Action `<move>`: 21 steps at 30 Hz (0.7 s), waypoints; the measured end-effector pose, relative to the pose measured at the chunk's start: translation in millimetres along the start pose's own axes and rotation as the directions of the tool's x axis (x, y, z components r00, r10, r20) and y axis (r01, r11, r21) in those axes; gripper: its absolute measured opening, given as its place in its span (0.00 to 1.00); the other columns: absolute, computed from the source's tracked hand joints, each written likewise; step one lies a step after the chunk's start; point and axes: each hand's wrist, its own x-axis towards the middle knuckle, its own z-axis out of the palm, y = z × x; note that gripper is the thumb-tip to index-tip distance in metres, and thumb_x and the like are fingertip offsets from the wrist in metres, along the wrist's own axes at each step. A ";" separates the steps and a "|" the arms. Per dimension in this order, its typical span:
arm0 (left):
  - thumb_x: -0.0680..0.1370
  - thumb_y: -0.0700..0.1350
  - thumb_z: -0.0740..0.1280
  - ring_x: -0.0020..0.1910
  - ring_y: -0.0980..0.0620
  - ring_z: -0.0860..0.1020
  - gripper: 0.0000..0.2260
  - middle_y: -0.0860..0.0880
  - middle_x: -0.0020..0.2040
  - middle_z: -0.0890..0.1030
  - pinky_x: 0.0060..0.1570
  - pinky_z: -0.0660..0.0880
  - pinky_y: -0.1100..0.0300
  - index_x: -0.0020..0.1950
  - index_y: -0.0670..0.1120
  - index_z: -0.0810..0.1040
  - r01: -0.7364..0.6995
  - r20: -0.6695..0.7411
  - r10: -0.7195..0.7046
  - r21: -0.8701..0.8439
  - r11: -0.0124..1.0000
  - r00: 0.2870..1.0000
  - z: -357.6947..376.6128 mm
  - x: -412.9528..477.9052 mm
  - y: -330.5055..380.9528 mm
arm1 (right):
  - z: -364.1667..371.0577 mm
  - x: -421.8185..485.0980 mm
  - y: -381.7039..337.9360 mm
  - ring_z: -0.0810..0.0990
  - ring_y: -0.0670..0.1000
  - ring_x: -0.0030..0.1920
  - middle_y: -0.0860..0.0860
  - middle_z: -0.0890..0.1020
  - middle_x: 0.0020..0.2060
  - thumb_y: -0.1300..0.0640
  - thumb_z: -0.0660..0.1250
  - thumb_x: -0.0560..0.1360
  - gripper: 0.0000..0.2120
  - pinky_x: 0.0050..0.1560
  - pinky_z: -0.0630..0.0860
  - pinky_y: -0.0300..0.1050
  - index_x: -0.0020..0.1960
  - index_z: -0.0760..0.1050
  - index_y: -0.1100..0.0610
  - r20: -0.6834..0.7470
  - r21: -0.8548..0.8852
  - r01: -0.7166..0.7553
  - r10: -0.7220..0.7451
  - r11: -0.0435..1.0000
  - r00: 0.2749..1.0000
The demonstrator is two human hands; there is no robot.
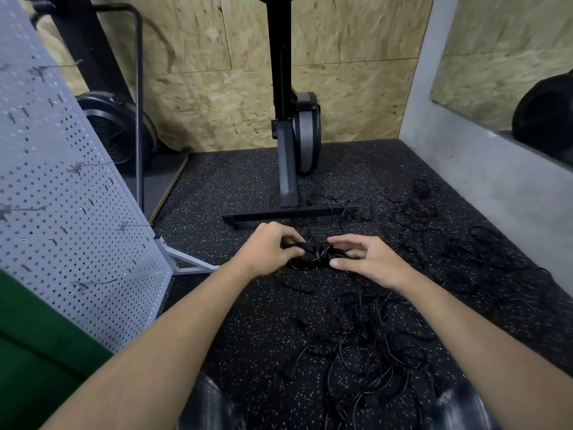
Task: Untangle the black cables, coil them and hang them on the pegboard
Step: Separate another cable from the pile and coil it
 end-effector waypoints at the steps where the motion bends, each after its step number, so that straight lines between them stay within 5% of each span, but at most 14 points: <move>1: 0.78 0.46 0.76 0.49 0.60 0.81 0.06 0.56 0.47 0.86 0.54 0.77 0.61 0.54 0.50 0.87 0.026 -0.002 -0.026 0.002 1.000 1.000 -1.2 -0.6 -3.3 | 1.6 0.5 -0.2 0.80 0.38 0.59 0.40 0.83 0.60 0.53 0.79 0.74 0.22 0.66 0.75 0.41 0.65 0.79 0.41 0.005 -0.011 -0.007 0.008 1.000 1.000; 9: 0.76 0.49 0.78 0.51 0.57 0.83 0.09 0.52 0.49 0.86 0.52 0.77 0.62 0.55 0.49 0.87 0.312 0.040 -0.310 -0.065 0.948 0.950 -17.5 -14.2 -51.3 | 17.6 10.9 9.7 0.74 0.42 0.70 0.43 0.76 0.70 0.50 0.81 0.71 0.38 0.76 0.68 0.46 0.77 0.70 0.47 0.042 -0.231 0.001 0.009 0.973 0.999; 17: 0.77 0.49 0.77 0.47 0.53 0.85 0.06 0.55 0.40 0.88 0.53 0.79 0.57 0.42 0.49 0.89 0.493 0.019 -0.495 -0.115 0.862 0.869 -40.9 -43.0 -104.2 | 68.8 38.6 16.3 0.71 0.49 0.74 0.49 0.73 0.75 0.49 0.79 0.73 0.40 0.77 0.67 0.49 0.80 0.65 0.50 0.156 -0.410 0.014 0.055 0.912 0.986; 21: 0.79 0.47 0.75 0.47 0.54 0.80 0.08 0.50 0.46 0.87 0.51 0.73 0.60 0.46 0.43 0.89 0.615 0.017 -0.619 -0.142 0.775 0.785 -48.2 -55.4 -135.9 | 105.3 51.1 20.6 0.68 0.51 0.77 0.50 0.70 0.77 0.50 0.77 0.76 0.39 0.76 0.67 0.49 0.81 0.63 0.50 0.275 -0.492 0.073 0.075 0.868 0.959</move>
